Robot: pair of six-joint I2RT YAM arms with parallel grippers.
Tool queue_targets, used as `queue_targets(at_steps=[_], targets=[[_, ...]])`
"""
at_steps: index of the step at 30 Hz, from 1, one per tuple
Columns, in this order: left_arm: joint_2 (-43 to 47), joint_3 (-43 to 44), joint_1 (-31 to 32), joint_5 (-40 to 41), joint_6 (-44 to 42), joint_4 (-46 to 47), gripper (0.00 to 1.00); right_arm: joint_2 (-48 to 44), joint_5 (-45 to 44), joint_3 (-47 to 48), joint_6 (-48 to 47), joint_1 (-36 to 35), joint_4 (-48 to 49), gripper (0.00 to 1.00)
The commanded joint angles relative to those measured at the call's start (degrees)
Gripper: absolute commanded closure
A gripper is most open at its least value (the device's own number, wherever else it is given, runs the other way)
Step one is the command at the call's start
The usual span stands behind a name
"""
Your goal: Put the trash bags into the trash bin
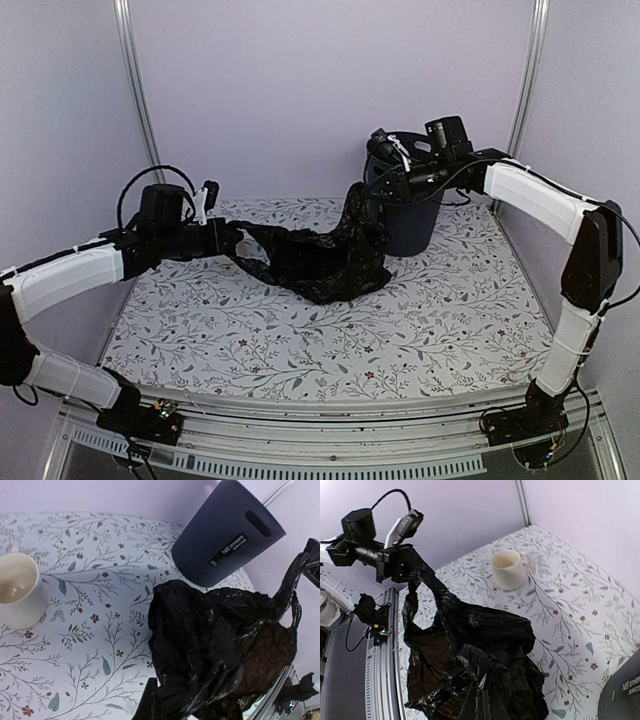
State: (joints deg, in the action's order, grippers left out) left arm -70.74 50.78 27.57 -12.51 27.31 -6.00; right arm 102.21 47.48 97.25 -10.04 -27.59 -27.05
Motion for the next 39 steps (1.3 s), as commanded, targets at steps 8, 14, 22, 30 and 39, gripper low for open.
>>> queue_targets(at_steps=[8, 14, 22, 30, 39], targets=[[-15.43, 44.80, -8.11, -11.57, -12.98, -11.90, 1.00, 11.17, -14.14, 34.51, 2.43, 0.70, -0.78, 0.98], [-5.90, 51.93, -0.21, -4.23, -25.19, -6.28, 1.00, 8.96, -8.63, 51.04, -1.63, 0.19, -2.83, 0.98], [3.81, 5.22, 3.43, 19.12, -26.04, 7.35, 1.00, 1.26, -26.65, 0.52, -12.65, -4.57, 7.82, 0.98], [12.78, 0.34, 2.55, -7.42, -13.28, 1.46, 1.00, -10.34, 0.62, -13.12, -14.98, -4.57, -1.97, 0.98], [9.43, 12.81, 1.57, -0.98, -11.79, -6.78, 1.00, -7.49, 10.90, 4.04, -5.10, -0.95, -3.47, 0.98]])
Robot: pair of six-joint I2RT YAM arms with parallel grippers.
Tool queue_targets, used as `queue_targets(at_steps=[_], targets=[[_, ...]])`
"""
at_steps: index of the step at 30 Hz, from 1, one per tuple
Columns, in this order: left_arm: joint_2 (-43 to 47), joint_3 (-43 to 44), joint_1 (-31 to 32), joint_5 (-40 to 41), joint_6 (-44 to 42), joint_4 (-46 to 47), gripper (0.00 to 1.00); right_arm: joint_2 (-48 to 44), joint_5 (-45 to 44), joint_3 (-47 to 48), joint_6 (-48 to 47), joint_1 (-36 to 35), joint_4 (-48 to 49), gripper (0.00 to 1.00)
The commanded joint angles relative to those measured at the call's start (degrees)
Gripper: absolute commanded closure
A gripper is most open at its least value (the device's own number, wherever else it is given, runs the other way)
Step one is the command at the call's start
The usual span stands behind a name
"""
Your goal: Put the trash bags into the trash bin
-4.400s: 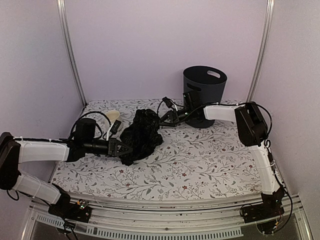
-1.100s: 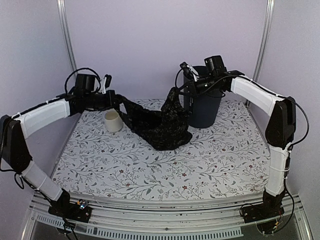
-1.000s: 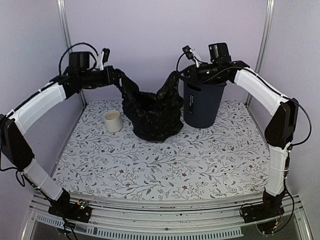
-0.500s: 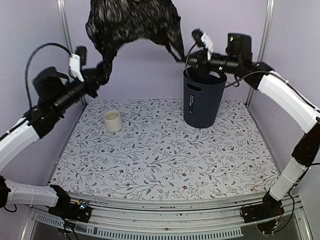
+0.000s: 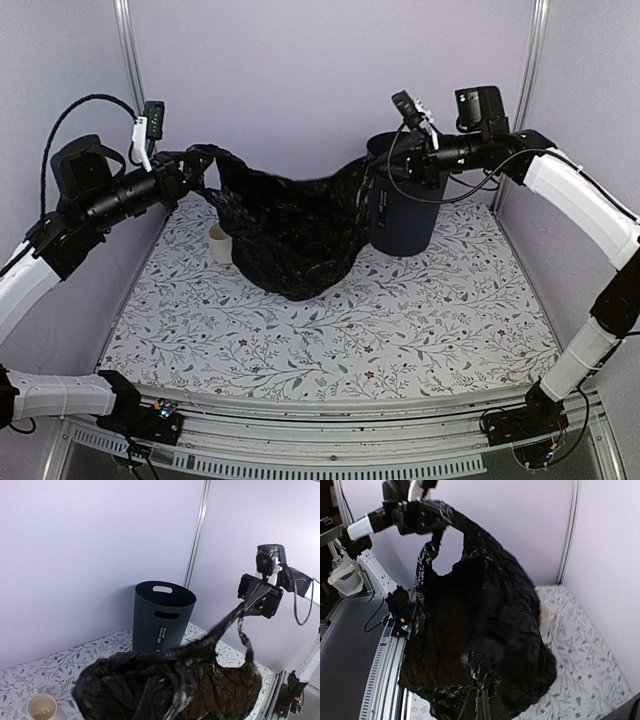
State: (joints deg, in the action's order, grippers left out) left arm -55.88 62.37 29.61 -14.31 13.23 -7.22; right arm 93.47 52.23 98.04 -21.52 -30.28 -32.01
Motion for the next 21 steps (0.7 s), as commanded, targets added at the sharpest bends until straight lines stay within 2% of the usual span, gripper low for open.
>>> queue_targets(at_steps=[1, 8, 13, 16, 21], targets=[[-6.67, 1.65, -0.57, 0.37, 3.20, -6.21, 1.00, 1.95, 5.33, 4.13, 7.96, 1.92, 1.96, 0.98], [-13.77, 0.55, -3.19, -1.56, 9.54, -5.65, 1.00, 8.17, -3.96, 5.67, 13.40, 1.98, 3.84, 0.98], [-20.09, 3.92, -7.92, -4.91, 9.05, -0.96, 1.00, 15.23, -10.14, 11.59, 14.09, 2.35, 3.77, 0.98], [-25.08, 13.11, -10.11, -5.07, 5.62, -2.72, 1.00, 19.83, -12.51, 20.61, 13.09, 3.45, 3.36, 0.98], [-30.24, 36.80, -10.20, -3.57, -1.56, -9.46, 1.00, 21.57, -15.92, 35.28, 7.69, 4.24, 3.22, 0.98]])
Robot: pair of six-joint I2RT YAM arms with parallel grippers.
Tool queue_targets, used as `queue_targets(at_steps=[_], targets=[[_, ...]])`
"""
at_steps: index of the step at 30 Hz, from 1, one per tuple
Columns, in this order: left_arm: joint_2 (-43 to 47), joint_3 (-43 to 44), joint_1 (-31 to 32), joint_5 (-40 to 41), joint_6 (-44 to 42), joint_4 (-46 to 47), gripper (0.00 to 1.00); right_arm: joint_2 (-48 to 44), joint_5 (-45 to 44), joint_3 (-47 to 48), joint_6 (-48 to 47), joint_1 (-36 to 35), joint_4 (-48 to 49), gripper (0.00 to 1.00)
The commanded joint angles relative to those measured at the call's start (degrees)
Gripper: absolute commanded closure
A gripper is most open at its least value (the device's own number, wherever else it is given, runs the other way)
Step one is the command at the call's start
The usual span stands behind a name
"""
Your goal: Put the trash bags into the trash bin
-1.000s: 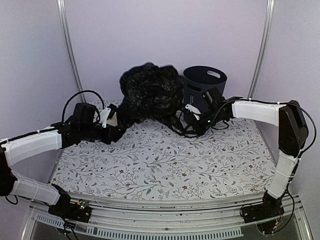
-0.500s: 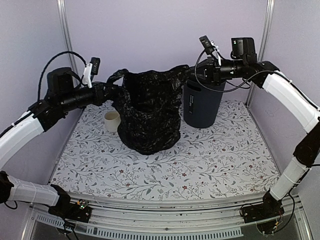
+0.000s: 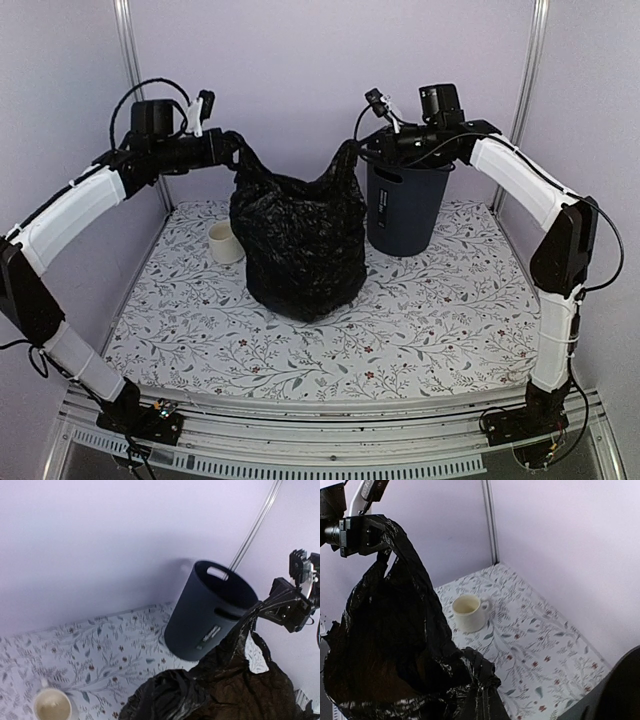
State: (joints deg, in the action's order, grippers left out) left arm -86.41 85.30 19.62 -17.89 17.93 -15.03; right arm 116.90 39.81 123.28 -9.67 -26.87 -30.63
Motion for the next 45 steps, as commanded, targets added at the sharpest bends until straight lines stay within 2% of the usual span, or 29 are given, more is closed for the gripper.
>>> queue_targets(at_steps=[1, 3, 5, 7, 9, 11, 12, 14, 15, 16, 17, 19, 22, 24, 28, 32, 37, 40, 45], targets=[[0.48, 17.30, 0.02, 0.22, -7.20, -2.47, 1.00, -2.37, -3.69, 12.29, -5.12, 0.81, 2.00, 0.98], [2.34, 21.47, 2.29, 1.50, -11.29, -2.66, 1.00, -4.41, -3.90, 15.76, -6.03, 0.53, 3.11, 0.98], [5.61, 22.17, 8.92, 6.89, -19.08, -1.94, 1.00, -5.72, -5.21, 21.33, -7.42, -0.24, 2.25, 0.98], [9.65, 18.78, 14.80, 12.07, -24.69, 0.67, 1.00, -5.50, -5.32, 27.50, -8.78, -0.61, -0.20, 0.98], [13.68, 11.39, 17.09, 16.70, -26.25, 5.18, 1.00, -5.80, -4.87, 26.61, -10.16, -0.71, -1.06, 0.98], [16.70, 0.84, 17.18, 22.85, -25.72, 12.03, 1.00, -6.54, -5.73, 19.15, -11.50, -0.90, -0.59, 0.98], [17.24, -7.19, 16.90, 26.64, -25.99, 15.04, 1.00, -7.07, -6.75, 10.99, -12.10, -1.07, 1.69, 0.98], [15.22, -15.77, 15.01, 30.47, -23.89, 17.66, 1.00, -7.94, -13.16, -1.19, -12.18, -1.36, 8.26, 0.98], [13.14, -20.27, 13.19, 29.60, -20.62, 16.66, 1.00, -7.46, -16.07, -8.51, -11.74, -1.50, 10.14, 0.99], [10.79, -22.31, 11.43, 26.22, -17.17, 14.88, 1.00, -6.45, -17.60, -11.74, -10.68, -1.46, 9.68, 0.99], [8.86, -23.43, 9.90, 21.47, -13.59, 12.27, 1.00, -5.47, -16.30, -13.90, -9.59, -1.43, 7.80, 0.99], [6.96, -24.09, 9.48, 13.80, -8.93, 7.16, 1.00, -6.35, -7.74, -20.17, -9.11, -1.40, 3.83, 0.98], [14.15, -25.96, 14.70, 9.90, -8.18, 5.50, 1.00, -15.07, 8.58, -31.63, -13.13, -2.26, 2.20, 0.98], [20.80, -26.05, 16.85, 8.76, -8.39, 6.42, 1.00, -21.94, 11.69, -34.09, -18.27, -3.78, -0.78, 0.98], [29.51, -26.20, 16.82, 12.80, -7.50, 8.89, 1.00, -24.36, 15.84, -24.18, -21.70, -3.92, -10.27, 0.98], [29.61, -24.57, 15.74, 16.17, -6.38, 8.16, 1.00, -22.97, 17.57, -19.90, -14.71, -2.62, -6.06, 0.98], [25.18, -21.78, 13.65, 12.29, -2.39, 6.19, 1.00, -19.75, 17.10, -16.36, -2.59, -0.90, 0.77, 0.98], [21.58, -21.10, 10.75, 10.40, 0.52, 5.26, 1.00, -17.26, 14.23, -14.87, 0.57, -0.81, 2.50, 0.98], [14.47, -21.70, 2.00, 2.36, 5.98, 9.09, 1.00, -9.30, 2.03, -12.70, 4.32, -0.61, 4.41, 0.98]])
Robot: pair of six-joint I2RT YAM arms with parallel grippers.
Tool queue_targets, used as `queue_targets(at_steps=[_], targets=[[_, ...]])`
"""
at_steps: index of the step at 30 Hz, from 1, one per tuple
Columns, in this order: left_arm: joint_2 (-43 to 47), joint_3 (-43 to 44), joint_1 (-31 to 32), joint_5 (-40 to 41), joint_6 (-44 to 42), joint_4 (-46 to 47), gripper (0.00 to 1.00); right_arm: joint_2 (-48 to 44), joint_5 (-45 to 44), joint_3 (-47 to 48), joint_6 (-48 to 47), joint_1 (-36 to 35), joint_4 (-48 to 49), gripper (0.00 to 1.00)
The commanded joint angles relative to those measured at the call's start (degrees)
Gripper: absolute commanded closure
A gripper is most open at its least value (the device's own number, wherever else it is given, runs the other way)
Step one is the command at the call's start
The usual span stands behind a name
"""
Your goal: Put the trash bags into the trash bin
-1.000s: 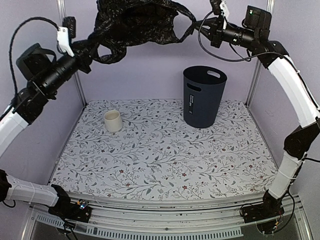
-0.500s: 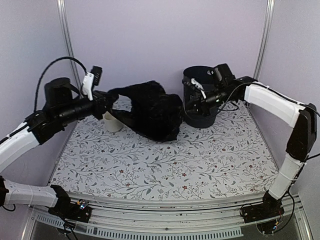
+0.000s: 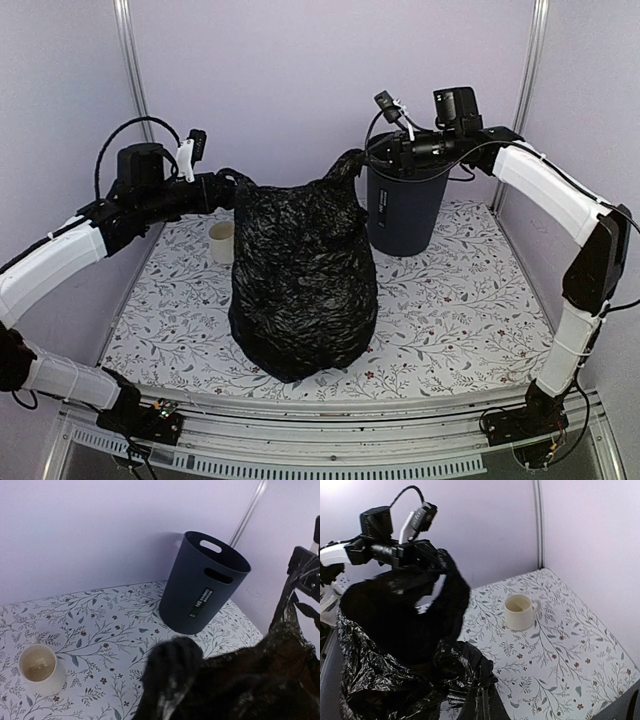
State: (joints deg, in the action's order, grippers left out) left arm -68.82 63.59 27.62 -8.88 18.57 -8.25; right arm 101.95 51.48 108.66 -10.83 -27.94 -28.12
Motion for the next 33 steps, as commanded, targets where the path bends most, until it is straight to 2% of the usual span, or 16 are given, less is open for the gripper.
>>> queue_targets(at_steps=[1, 3, 6, 9, 11, 13, 14, 16, 19, 21, 24, 26, 28, 30, 31, 33], targets=[[-4.96, 0.83, -7.85, -8.10, 6.06, 3.26, 1.00, 7.86, -11.23, 3.23, 5.79, 0.70, 1.77, 0.98], [-9.58, 4.83, -11.27, -11.24, 6.58, 3.84, 1.00, 12.60, -11.88, 8.35, 5.79, 1.78, 1.12, 0.98], [-16.76, 16.69, -13.59, -14.27, 4.20, -0.14, 1.00, 18.35, -14.65, 18.88, 2.08, 2.71, -1.20, 0.98], [-20.22, 29.56, -13.71, -16.64, 1.09, -3.37, 1.00, 19.32, -18.04, 30.31, -1.67, 2.94, -1.27, 0.99], [-20.29, 38.60, -13.12, -18.81, -0.46, -4.52, 1.00, 15.99, -20.11, 34.50, -5.32, 2.54, 2.63, 0.99], [-19.30, 46.50, -10.90, -16.45, -3.25, -7.60, 1.00, 12.32, -22.41, 35.55, -8.73, 1.18, 6.12, 0.99], [-18.22, 49.84, -8.37, -13.49, -6.52, -9.34, 1.00, 12.33, -22.96, 40.87, -11.84, -0.22, 4.85, 0.99], [-14.57, 52.01, -0.26, -3.32, -15.20, -10.15, 1.00, 11.80, -23.18, 47.01, -15.53, -2.44, 2.30, 0.99], [-7.11, 44.48, 9.57, 6.69, -25.27, -4.68, 1.00, 10.58, -24.16, 50.06, -18.51, -6.42, -1.87, 0.99], [-2.88, 34.23, 10.51, 12.03, -26.14, 1.24, 1.00, 10.50, -25.96, 46.67, -19.60, -7.92, -4.19, 0.99], [-0.15, 12.71, 9.77, 21.94, -27.70, 14.05, 1.00, 9.91, -35.55, 27.41, -18.57, -8.18, 0.57, 0.99], [-4.29, -0.52, 7.77, 26.19, -19.89, 20.62, 1.00, 9.89, -45.17, 7.45, -17.95, -8.11, 10.80, 0.99], [-12.38, -3.12, 4.30, 17.60, -9.47, 14.23, 1.00, 13.12, -48.06, -1.38, -17.72, -8.14, 11.19, 0.99], [-16.00, -1.78, 4.33, 12.14, -4.17, 4.80, 1.00, 14.07, -43.11, -4.77, -14.81, -8.15, 4.13, 0.99], [-14.27, -3.15, 5.28, 10.75, -3.28, 4.05, 1.00, 11.91, -38.64, -7.71, -13.84, -8.19, 2.09, 0.99], [-4.89, -6.66, 9.15, 10.16, -4.82, 5.73, 1.00, 3.69, -26.83, -14.24, -14.22, -8.18, -0.14, 0.99]])
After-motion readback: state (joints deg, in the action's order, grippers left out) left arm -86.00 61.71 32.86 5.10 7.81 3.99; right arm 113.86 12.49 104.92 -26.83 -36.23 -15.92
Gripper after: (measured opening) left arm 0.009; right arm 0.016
